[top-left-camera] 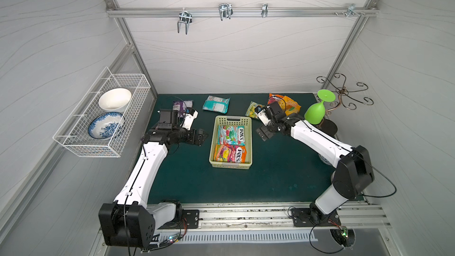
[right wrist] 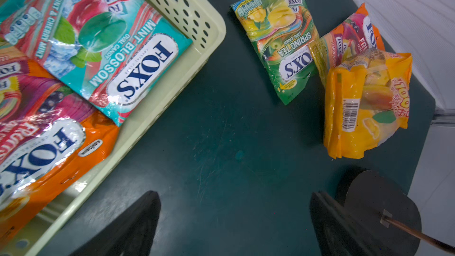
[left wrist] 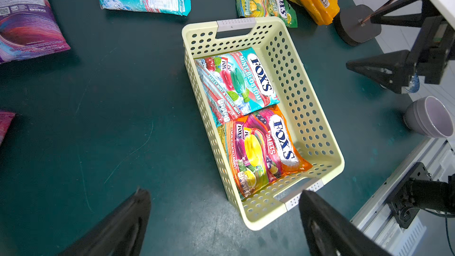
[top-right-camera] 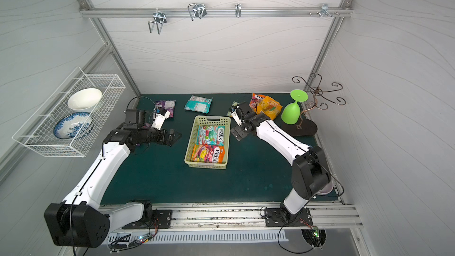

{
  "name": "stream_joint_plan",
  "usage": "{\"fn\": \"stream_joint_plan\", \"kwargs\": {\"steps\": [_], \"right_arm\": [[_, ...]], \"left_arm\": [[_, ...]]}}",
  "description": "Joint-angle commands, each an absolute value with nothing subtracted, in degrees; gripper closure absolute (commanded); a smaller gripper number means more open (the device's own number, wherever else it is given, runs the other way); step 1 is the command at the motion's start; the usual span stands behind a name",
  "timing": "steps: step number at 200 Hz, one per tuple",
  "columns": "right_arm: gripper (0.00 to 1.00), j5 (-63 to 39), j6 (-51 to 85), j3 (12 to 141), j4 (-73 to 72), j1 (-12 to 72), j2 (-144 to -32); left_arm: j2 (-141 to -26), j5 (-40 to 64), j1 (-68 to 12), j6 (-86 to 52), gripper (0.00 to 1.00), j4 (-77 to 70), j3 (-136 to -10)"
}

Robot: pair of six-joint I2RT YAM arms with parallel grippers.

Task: Put the candies in the basket
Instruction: Pick up the candy at the center of the board.

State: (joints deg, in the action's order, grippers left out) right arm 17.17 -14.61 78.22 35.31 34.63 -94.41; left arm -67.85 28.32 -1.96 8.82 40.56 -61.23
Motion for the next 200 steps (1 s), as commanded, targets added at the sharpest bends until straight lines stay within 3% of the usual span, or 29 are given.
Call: {"fn": "stream_joint_plan", "kwargs": {"steps": [1,98,200], "right_arm": [[0.03,19.64,-16.63,81.87,34.64,33.88,-97.82],[0.12,24.08,-18.51,95.74,33.95,30.65,-115.39],[0.3,19.43,-21.07,102.29,29.15,27.65,-126.83]], "left_arm": [[-66.76,28.15,-2.59,9.47,0.02,40.88,-63.6],[-66.54,27.12,-2.72,9.34,0.02,41.3,-64.33],[-67.65,26.48,-2.72,9.34,0.02,41.34,-64.76]]}}
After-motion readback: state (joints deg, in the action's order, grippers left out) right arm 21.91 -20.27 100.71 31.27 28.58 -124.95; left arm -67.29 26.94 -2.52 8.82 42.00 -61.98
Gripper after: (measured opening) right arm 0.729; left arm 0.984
